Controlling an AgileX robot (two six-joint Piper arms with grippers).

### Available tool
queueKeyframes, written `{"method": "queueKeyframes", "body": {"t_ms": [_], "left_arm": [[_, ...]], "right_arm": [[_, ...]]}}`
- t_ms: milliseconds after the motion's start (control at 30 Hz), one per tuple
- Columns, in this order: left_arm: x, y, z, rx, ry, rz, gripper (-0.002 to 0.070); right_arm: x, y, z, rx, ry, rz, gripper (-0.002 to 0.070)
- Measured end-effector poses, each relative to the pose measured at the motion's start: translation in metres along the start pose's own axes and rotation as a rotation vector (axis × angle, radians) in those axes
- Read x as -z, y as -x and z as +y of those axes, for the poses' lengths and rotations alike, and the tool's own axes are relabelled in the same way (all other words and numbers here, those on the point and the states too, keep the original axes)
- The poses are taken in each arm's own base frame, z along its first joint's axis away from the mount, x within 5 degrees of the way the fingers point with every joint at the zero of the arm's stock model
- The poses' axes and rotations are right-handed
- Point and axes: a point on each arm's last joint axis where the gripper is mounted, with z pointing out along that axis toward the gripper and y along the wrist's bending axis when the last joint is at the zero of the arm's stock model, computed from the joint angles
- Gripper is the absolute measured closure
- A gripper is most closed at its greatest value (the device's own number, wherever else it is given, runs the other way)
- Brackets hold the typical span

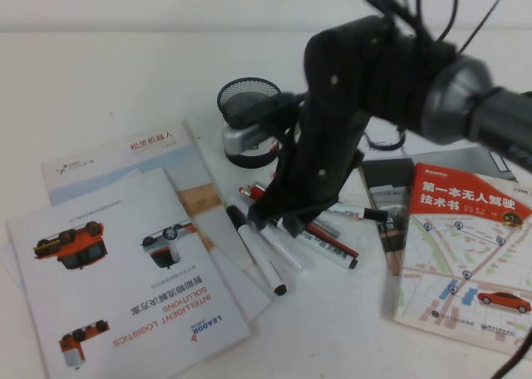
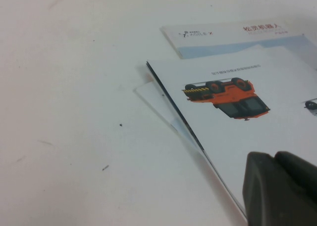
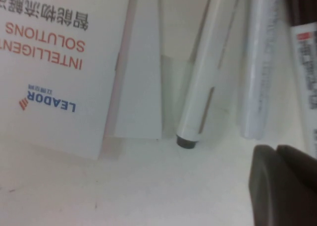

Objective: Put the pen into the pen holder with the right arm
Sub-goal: Pick up the pen on the table

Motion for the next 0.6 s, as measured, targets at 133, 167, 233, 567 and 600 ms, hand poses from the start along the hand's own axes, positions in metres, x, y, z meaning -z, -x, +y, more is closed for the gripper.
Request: {"method": "queueKeyframes", "body": {"t_ms": [133, 167, 233, 567, 600], "left_arm": [[0.000, 0.000, 0.000, 0.000, 0.000, 0.000, 0.0677], [0.000, 0.000, 0.000, 0.000, 0.000, 0.000, 0.0677], [0.000, 0.000, 0.000, 0.000, 0.000, 0.000, 0.0677], [0.000, 0.000, 0.000, 0.000, 0.000, 0.000, 0.0677], [0.000, 0.000, 0.000, 0.000, 0.000, 0.000, 0.0678]], "right_arm": [[-0.020, 0.003, 0.003, 0.008, 0.007, 0.042, 0.0693], [-0.025, 0.003, 0.004, 0.010, 0.007, 0.052, 0.0689], [-0.029, 0.005, 0.005, 0.013, 0.009, 0.056, 0.0673], [-0.040, 0.022, 0.018, 0.062, -0.008, 0.037, 0.0439], [-0.042, 0.023, 0.019, 0.065, -0.009, 0.037, 0.0430]]}}
